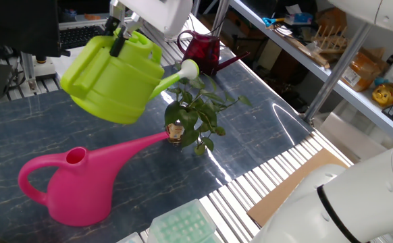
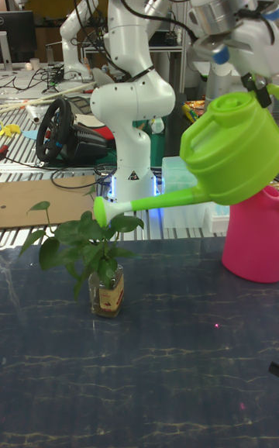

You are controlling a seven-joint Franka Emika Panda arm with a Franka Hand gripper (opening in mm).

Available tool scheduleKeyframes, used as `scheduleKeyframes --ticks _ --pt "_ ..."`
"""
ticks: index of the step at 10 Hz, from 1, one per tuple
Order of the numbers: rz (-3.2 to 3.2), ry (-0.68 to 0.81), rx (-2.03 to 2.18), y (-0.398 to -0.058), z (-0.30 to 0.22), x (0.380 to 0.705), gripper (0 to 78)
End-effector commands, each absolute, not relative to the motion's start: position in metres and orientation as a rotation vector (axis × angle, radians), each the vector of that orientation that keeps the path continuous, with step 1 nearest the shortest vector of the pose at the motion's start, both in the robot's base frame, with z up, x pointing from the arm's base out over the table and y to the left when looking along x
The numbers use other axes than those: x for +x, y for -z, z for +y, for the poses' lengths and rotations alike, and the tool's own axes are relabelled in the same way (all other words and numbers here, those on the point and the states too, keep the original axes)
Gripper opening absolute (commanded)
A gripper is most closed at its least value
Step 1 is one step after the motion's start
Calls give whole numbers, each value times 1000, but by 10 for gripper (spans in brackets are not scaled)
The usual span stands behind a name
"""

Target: Water the plant

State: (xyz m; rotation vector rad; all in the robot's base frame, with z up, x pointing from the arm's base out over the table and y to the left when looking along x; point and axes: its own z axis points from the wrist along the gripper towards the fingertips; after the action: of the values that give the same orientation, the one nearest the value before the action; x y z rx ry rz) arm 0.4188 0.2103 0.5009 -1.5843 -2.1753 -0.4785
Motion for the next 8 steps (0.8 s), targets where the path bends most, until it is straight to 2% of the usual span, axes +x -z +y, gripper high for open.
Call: scheduleKeyframes --ticks 1,4,8 --pt "-2141 468 -1625 -514 226 407 13" --pt "-2191 431 -1644 -516 229 389 13" --pt "-2294 325 -1700 -518 228 389 13"
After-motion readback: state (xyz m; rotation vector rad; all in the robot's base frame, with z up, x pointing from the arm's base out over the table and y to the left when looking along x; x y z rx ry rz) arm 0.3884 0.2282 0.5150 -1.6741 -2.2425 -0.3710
